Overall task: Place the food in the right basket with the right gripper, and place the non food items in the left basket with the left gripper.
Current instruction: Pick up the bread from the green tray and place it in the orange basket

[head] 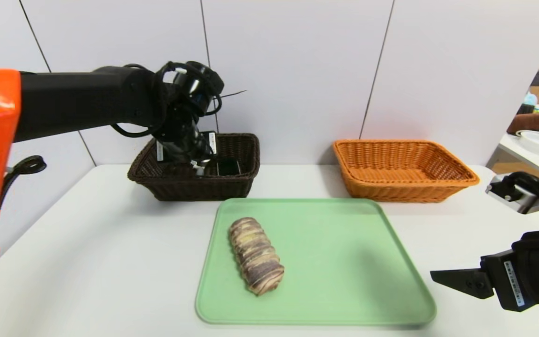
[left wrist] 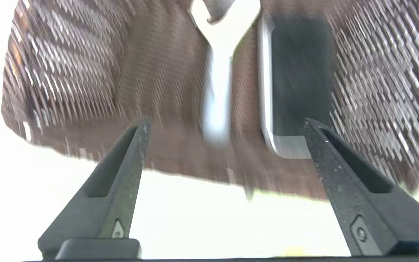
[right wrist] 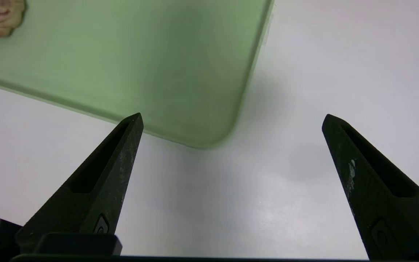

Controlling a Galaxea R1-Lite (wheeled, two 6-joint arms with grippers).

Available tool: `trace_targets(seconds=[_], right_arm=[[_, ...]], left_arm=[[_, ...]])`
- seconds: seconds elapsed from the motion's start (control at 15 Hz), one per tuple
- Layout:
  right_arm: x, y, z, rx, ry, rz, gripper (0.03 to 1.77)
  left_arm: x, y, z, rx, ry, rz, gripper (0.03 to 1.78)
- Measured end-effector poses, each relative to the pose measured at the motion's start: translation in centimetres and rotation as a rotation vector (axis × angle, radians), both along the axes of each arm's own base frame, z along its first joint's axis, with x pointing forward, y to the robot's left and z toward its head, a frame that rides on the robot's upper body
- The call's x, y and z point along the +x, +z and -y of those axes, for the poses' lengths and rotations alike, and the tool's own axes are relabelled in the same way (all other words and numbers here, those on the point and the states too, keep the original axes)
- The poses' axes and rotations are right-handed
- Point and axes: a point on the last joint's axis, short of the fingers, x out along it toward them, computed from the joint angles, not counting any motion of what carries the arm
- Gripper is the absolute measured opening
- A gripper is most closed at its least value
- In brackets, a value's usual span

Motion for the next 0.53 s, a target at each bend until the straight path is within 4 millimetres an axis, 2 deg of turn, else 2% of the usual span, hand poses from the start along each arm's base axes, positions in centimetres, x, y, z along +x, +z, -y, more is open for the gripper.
trace_targets(seconds=[0.2, 0.53], right_arm=[[0.5, 0.8, -0.5, 0.008, 0.016, 0.022, 1.70], [1.4, 1.7, -1.5, 0.019, 0.048, 0.042, 1.70]], left_arm=[[-3.7, 1.5, -0.5, -0.059, -0.105, -0.106, 1.57], [-8.2, 1.8, -1.2, -0.048, -0.219, -0.183, 1.64]])
